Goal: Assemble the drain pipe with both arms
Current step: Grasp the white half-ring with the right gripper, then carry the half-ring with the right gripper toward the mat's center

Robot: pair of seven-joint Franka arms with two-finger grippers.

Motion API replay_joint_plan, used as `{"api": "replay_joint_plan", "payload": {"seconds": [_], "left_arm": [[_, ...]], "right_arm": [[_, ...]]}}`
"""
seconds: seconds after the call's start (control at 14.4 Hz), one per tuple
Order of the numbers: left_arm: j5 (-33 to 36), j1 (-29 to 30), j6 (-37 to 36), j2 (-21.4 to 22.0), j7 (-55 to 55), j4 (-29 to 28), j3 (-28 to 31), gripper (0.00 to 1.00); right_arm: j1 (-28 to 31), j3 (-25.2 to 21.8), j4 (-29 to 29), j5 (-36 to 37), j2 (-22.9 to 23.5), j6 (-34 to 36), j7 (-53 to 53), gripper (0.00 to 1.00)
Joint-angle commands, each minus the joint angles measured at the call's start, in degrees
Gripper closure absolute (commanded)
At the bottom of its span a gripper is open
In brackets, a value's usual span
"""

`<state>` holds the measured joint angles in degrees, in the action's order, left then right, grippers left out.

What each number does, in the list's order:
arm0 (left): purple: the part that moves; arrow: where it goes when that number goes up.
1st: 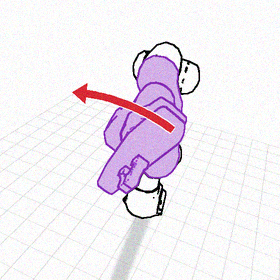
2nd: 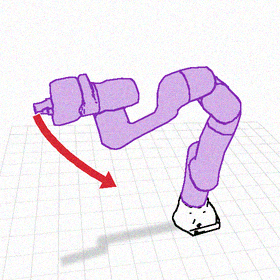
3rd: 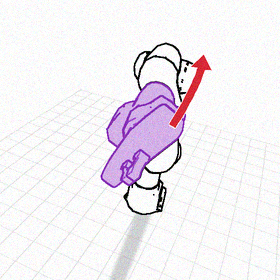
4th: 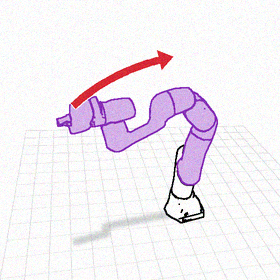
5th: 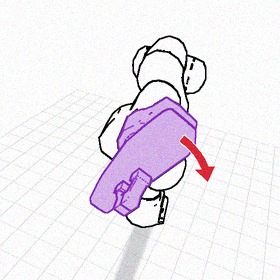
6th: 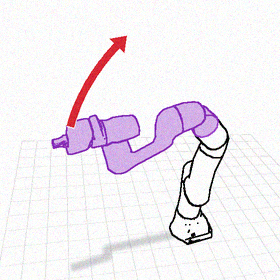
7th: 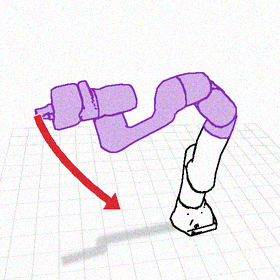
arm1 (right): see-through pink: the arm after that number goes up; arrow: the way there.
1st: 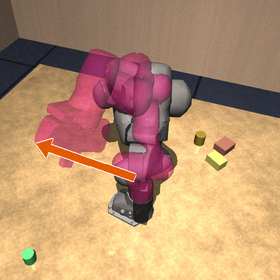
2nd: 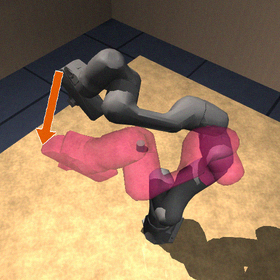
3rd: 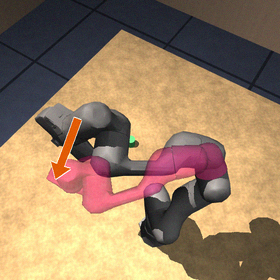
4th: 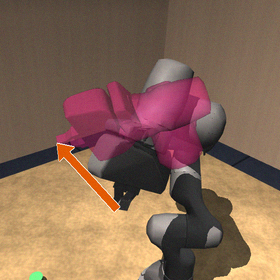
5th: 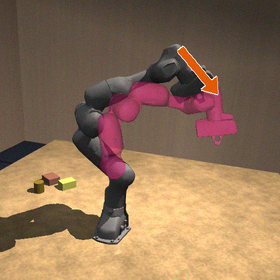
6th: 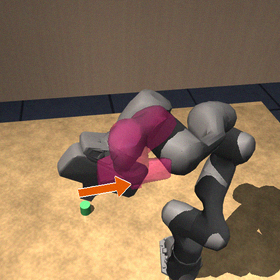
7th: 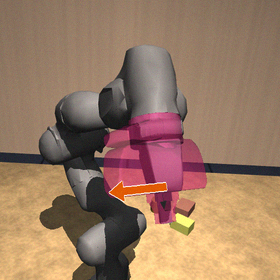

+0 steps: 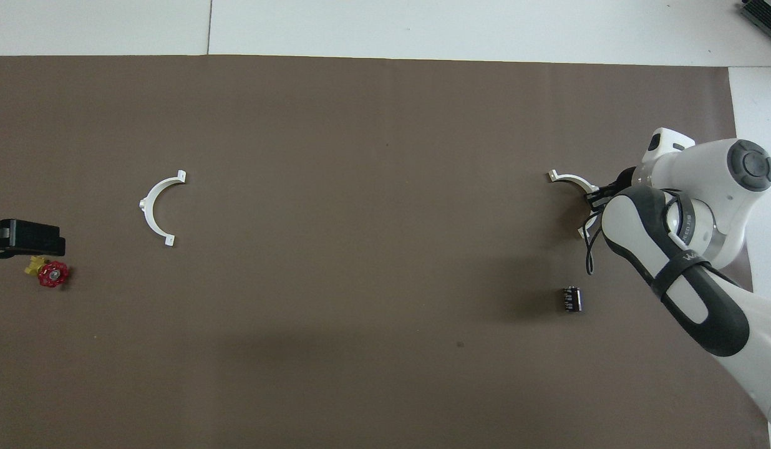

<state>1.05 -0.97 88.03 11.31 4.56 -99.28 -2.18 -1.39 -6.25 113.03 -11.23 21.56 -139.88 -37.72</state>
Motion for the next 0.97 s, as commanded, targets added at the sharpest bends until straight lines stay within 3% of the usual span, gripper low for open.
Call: {"api": "replay_joint_plan", "payload": {"seconds": [0.0, 0.21, 0.42, 0.62, 0.9], "left_arm": [[-0.87, 0.26, -0.22, 1.08, -0.25, -0.65, -0.1, 0.0], [-0.87, 0.26, -0.14, 1.17, -0.16, -0.74, -0.1, 0.0], [-0.87, 0.26, -0.05, 1.17, -0.25, -0.83, -0.1, 0.0], [-0.87, 0.26, -0.05, 1.34, -0.16, -0.91, -0.1, 0.0], [-0.87, 0.26, 0.04, 1.34, -0.16, -0.91, -0.1, 0.0]], "right_arm": [[-0.45, 0.1, 0.44, -1.6, -0.56, -0.14, -1.13, 1.0], [-1.07, 0.01, -3.5, -0.37, -1.69, 6.34, 6.82, 1.0], [-5.8, 0.01, -5.71, 4.18, -4.68, 12.33, 24.02, 1.0], [-13.96, 0.09, -6.76, 11.75, -5.57, 13.66, 42.84, 1.0], [-20.92, 0.88, -7.12, 11.85, -5.74, 14.63, 61.14, 1.0]]}}
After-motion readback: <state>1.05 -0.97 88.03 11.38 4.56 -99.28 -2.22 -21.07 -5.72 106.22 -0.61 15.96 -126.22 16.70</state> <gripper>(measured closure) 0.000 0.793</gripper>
